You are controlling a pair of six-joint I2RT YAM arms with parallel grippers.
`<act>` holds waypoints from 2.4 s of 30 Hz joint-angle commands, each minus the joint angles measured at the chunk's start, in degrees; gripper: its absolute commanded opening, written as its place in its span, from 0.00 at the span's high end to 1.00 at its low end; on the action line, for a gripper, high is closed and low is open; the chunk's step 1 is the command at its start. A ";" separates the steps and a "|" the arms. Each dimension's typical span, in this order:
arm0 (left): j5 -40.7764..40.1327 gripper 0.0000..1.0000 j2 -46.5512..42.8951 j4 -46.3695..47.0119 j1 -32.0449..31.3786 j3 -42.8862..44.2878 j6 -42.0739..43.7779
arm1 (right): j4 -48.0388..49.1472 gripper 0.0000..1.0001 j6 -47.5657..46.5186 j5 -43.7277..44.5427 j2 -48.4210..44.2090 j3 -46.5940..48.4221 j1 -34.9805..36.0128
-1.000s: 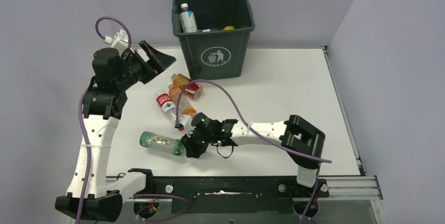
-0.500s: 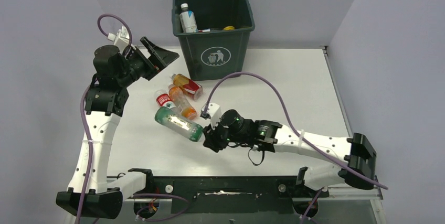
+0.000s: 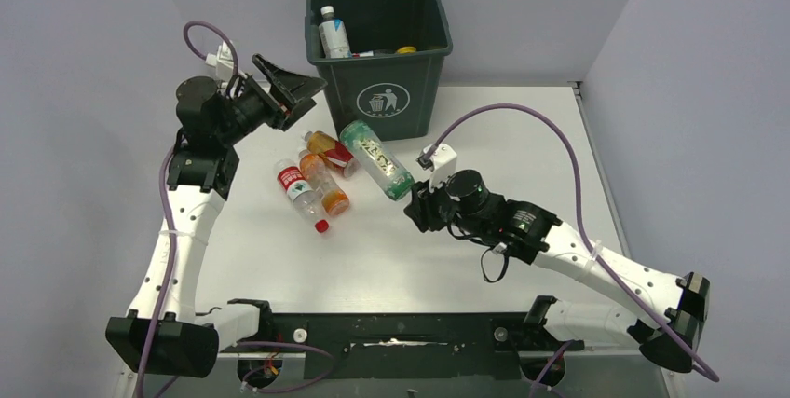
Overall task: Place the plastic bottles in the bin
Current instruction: Place the plastic bottle in the trash bin.
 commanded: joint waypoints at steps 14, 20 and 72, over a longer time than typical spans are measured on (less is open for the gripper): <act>0.75 0.15 0.10 15.05 -7.45 -8.64 -9.66 | 1.69 0.73 -1.55 6.97 -3.32 9.40 -0.82; -2.99 0.15 0.86 14.43 -12.75 -9.23 -8.19 | 2.31 0.73 -2.55 6.18 -1.22 12.14 -0.79; -9.20 0.49 28.15 3.67 -14.24 28.53 5.70 | -5.66 0.02 6.37 10.57 -16.75 4.96 -0.44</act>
